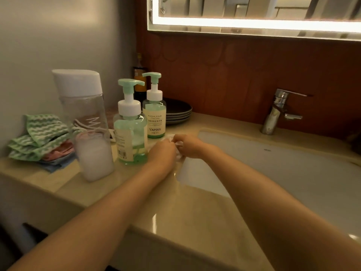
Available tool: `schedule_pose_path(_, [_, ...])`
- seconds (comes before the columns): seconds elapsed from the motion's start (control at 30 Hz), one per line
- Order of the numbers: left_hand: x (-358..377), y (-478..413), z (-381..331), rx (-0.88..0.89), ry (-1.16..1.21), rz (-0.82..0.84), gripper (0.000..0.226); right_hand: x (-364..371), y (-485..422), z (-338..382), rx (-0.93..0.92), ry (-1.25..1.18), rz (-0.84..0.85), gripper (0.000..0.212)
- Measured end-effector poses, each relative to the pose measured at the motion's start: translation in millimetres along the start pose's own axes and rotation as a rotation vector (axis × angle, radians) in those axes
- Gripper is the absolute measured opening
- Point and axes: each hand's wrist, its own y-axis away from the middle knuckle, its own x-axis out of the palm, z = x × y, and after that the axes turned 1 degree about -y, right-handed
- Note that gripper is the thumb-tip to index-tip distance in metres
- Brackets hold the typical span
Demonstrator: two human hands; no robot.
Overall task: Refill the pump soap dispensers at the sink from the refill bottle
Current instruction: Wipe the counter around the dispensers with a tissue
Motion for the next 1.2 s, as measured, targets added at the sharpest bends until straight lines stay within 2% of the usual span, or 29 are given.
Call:
schedule_pose_path(0.17, [-18.9,37.1,2.6,0.016,0.055,0.069,0.036,2.0,43.9,20.9,-0.011,-0.036,0.035,0.032])
schedule_pose_path(0.57, [-33.4,141.0,63.6,0.194,0.114,-0.019,0.026,25.7,138.5,69.6,-0.207,0.174,0.033,0.032])
schedule_pose_path(0.7, [-40.2,159.0,72.3,0.269,0.169,0.0,0.022,28.3,162.7,68.3,-0.202,0.215,-0.02,0.029])
schedule_pose_path(0.93, [-41.6,167.1,46.5,0.404,0.324,0.078,0.021,14.5,206.6,38.1,-0.06,0.214,-0.106,0.026])
schedule_pose_path(1.2, [-16.7,154.7,-68.9,0.729,0.337,0.141,0.026,-16.5,299.1,-39.6,0.295,0.209,-0.206,0.027])
